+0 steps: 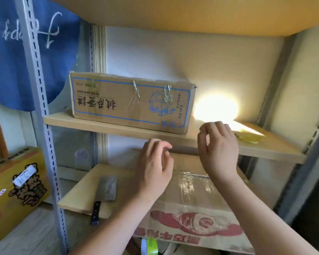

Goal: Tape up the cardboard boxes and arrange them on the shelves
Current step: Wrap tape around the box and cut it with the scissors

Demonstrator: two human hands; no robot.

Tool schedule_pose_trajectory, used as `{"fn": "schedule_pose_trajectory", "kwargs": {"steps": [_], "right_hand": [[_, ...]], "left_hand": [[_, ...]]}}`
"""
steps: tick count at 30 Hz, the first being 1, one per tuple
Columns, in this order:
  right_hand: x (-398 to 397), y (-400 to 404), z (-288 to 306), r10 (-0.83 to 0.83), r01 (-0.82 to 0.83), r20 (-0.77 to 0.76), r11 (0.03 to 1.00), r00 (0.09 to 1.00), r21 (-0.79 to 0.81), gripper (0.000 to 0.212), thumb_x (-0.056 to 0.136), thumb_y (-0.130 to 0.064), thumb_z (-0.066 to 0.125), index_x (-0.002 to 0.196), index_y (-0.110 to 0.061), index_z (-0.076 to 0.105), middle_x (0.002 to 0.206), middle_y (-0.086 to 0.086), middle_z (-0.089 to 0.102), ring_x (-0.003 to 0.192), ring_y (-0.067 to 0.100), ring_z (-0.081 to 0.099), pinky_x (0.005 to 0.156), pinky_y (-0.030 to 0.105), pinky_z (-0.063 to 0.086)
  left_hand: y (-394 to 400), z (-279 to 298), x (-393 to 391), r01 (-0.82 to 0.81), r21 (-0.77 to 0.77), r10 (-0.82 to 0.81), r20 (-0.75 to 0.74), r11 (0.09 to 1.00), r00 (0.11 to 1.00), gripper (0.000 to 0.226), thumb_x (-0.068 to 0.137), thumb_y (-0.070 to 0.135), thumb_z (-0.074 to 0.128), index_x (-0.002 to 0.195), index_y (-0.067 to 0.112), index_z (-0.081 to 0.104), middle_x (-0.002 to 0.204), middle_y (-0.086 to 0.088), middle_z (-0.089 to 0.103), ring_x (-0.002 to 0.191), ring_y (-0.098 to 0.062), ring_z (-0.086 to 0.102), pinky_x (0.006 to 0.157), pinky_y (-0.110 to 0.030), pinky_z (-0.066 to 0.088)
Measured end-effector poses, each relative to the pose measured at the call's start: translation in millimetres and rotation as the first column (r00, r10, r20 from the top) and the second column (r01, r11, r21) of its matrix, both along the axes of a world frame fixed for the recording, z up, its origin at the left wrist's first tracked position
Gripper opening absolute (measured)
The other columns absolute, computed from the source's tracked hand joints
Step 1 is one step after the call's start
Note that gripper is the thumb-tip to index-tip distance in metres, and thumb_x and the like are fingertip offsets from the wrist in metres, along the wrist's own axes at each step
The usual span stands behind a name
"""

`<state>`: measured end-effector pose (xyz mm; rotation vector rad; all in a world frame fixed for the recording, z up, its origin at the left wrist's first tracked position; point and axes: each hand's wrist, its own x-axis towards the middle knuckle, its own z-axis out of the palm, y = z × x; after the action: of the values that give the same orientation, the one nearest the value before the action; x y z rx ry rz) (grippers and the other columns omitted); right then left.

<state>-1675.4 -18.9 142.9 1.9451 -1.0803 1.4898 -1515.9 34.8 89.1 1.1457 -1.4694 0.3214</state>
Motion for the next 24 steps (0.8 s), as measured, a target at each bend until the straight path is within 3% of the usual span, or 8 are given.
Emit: {"fn": "schedule_pose_trajectory", "kwargs": {"steps": [3, 5, 8, 13, 16, 18, 21, 24], "right_hand": [[-56, -28, 29, -0.274, 0.271, -0.004, 0.947, 0.962, 0.171, 0.017, 0.096, -0.015, 0.05, 0.095, -0.005, 0.063, 0.095, 0.015, 0.059, 0.087, 0.034, 0.052, 0.071, 0.04, 0.044], [-90, -44, 39, -0.386, 0.376, -0.078, 0.804, 0.919, 0.461, 0.028, 0.099, -0.031, 0.05, 0.108, -0.008, 0.064, 0.108, 0.013, 0.059, 0.097, 0.032, 0.056, 0.08, 0.042, 0.051], [-121, -57, 45, -0.254, 0.258, -0.124, 0.607, 0.959, 0.751, 0.029, 0.092, -0.036, 0.064, 0.108, -0.012, 0.068, 0.098, 0.005, 0.067, 0.089, 0.022, 0.063, 0.082, 0.04, 0.057], [-133, -73, 66, -0.194, 0.329, -0.267, 0.489, 0.944, 0.808, 0.036, 0.089, -0.04, 0.067, 0.096, -0.005, 0.068, 0.094, 0.006, 0.07, 0.088, 0.022, 0.067, 0.079, 0.035, 0.057], [-136, -82, 72, -0.231, 0.259, -0.169, 0.45, 0.958, 0.855, 0.027, 0.094, -0.031, 0.06, 0.077, -0.01, 0.056, 0.079, 0.007, 0.062, 0.067, 0.018, 0.059, 0.059, 0.027, 0.049], [-136, -83, 68, -0.27, 0.35, -0.247, 0.454, 0.93, 0.82, 0.028, 0.095, -0.027, 0.059, 0.073, -0.011, 0.051, 0.076, 0.005, 0.056, 0.065, 0.016, 0.054, 0.056, 0.022, 0.044], [-134, -73, 72, -0.292, 0.534, -0.449, 0.399, 0.845, 0.746, 0.036, 0.101, -0.042, 0.047, 0.089, -0.009, 0.055, 0.091, 0.004, 0.058, 0.08, 0.014, 0.051, 0.064, 0.019, 0.04], [-138, -73, 81, -0.282, 0.526, -0.446, 0.389, 0.849, 0.756, 0.042, 0.096, -0.042, 0.056, 0.108, -0.003, 0.062, 0.085, 0.004, 0.059, 0.081, 0.016, 0.055, 0.061, 0.021, 0.042]], "left_hand": [[-15, 30, -32, 0.074, -0.051, -0.07, 0.084, 0.996, 0.994, 0.017, 0.086, 0.006, 0.051, 0.099, 0.011, 0.06, 0.099, 0.002, 0.055, 0.094, -0.016, 0.056, 0.08, -0.034, 0.048], [-25, 45, -48, 0.096, -0.06, -0.091, 0.09, 0.994, 0.992, 0.016, 0.087, 0.01, 0.048, 0.098, 0.013, 0.06, 0.098, 0.003, 0.054, 0.093, -0.015, 0.056, 0.079, -0.034, 0.048], [-36, 54, -67, 0.14, -0.045, -0.137, 0.077, 0.989, 0.988, 0.014, 0.09, 0.011, 0.048, 0.098, 0.015, 0.059, 0.099, 0.007, 0.053, 0.094, -0.012, 0.057, 0.08, -0.031, 0.048], [-34, 36, -73, 0.205, 0.014, -0.205, 0.042, 0.979, 0.978, 0.015, 0.089, 0.01, 0.05, 0.096, 0.02, 0.058, 0.097, 0.011, 0.051, 0.088, -0.007, 0.055, 0.072, -0.028, 0.049], [-24, 8, -62, 0.194, 0.06, -0.194, -0.016, 0.979, 0.981, 0.023, 0.088, 0.0, 0.055, 0.093, 0.022, 0.058, 0.095, 0.014, 0.052, 0.09, -0.003, 0.053, 0.076, -0.02, 0.045], [-17, -13, -51, 0.164, 0.084, -0.158, -0.073, 0.983, 0.985, 0.026, 0.087, -0.003, 0.056, 0.091, 0.023, 0.059, 0.092, 0.015, 0.053, 0.09, -0.002, 0.053, 0.077, -0.017, 0.041], [-13, -38, -34, 0.132, 0.126, -0.111, -0.16, 0.983, 0.981, 0.028, 0.089, -0.003, 0.055, 0.09, 0.025, 0.058, 0.093, 0.018, 0.052, 0.09, -0.004, 0.055, 0.077, -0.019, 0.043], [-12, -51, -24, 0.136, 0.134, -0.104, -0.223, 0.982, 0.969, 0.02, 0.092, 0.006, 0.051, 0.09, 0.025, 0.057, 0.094, 0.017, 0.052, 0.091, -0.007, 0.056, 0.076, -0.028, 0.047]]}}
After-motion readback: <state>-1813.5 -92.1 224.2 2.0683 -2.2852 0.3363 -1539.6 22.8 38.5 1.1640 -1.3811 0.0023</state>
